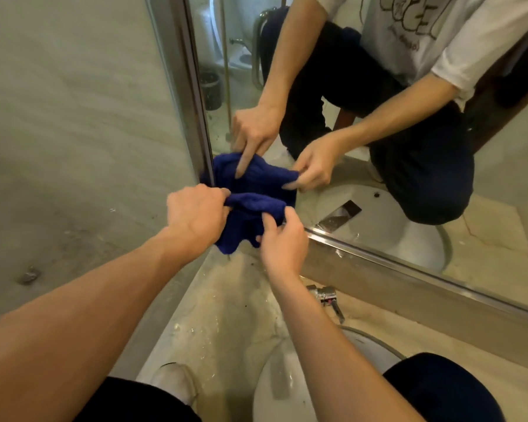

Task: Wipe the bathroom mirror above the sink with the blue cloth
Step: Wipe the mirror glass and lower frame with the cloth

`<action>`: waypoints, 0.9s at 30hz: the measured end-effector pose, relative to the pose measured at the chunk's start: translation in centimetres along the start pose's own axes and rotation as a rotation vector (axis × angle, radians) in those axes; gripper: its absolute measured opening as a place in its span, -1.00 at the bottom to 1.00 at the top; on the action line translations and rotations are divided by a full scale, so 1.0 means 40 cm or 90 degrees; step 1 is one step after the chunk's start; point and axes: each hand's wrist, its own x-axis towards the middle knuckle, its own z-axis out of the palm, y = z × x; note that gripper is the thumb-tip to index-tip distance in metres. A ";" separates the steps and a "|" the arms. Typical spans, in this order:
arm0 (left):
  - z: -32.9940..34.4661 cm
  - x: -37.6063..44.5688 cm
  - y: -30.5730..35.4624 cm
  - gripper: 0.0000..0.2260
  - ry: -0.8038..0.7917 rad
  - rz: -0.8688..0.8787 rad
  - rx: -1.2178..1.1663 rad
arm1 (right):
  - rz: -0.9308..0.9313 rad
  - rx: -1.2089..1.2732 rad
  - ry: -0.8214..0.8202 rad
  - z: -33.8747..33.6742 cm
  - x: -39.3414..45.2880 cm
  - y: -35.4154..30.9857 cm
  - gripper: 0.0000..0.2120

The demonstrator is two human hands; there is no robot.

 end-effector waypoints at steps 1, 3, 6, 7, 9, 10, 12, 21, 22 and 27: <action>0.022 0.005 -0.003 -0.79 0.009 -0.048 -0.084 | 0.035 0.054 0.005 0.023 0.004 -0.004 -0.91; 0.065 0.019 0.006 -0.78 0.070 -0.163 -0.303 | 0.115 0.160 0.025 0.065 0.013 -0.011 -0.96; 0.136 0.024 0.063 -0.66 0.202 -0.391 -0.706 | 0.229 0.318 0.117 0.109 0.024 -0.025 -0.86; 0.158 0.024 0.079 -0.61 0.224 -0.486 -0.835 | 0.267 0.374 0.152 0.118 0.029 -0.026 -0.80; 0.192 0.030 0.095 -0.53 0.216 -0.660 -1.080 | 0.357 0.444 0.206 0.136 0.040 -0.021 -0.65; 0.206 0.036 0.094 -0.53 0.182 -0.708 -1.195 | 0.399 0.447 0.220 0.145 0.044 -0.013 -0.57; 0.235 0.048 0.079 -0.71 0.101 -0.683 -1.363 | 0.459 0.452 0.206 0.159 0.044 0.005 -0.54; 0.229 0.056 0.046 -0.69 -0.042 -0.647 -1.308 | 0.482 0.535 0.157 0.158 0.063 0.035 -0.81; 0.214 0.063 0.063 -0.70 -0.056 -0.675 -1.301 | 0.474 0.518 0.174 0.155 0.066 0.036 -0.78; 0.214 0.072 0.141 -0.73 0.024 -0.705 -1.252 | 0.422 0.467 0.201 0.086 0.069 0.067 -0.83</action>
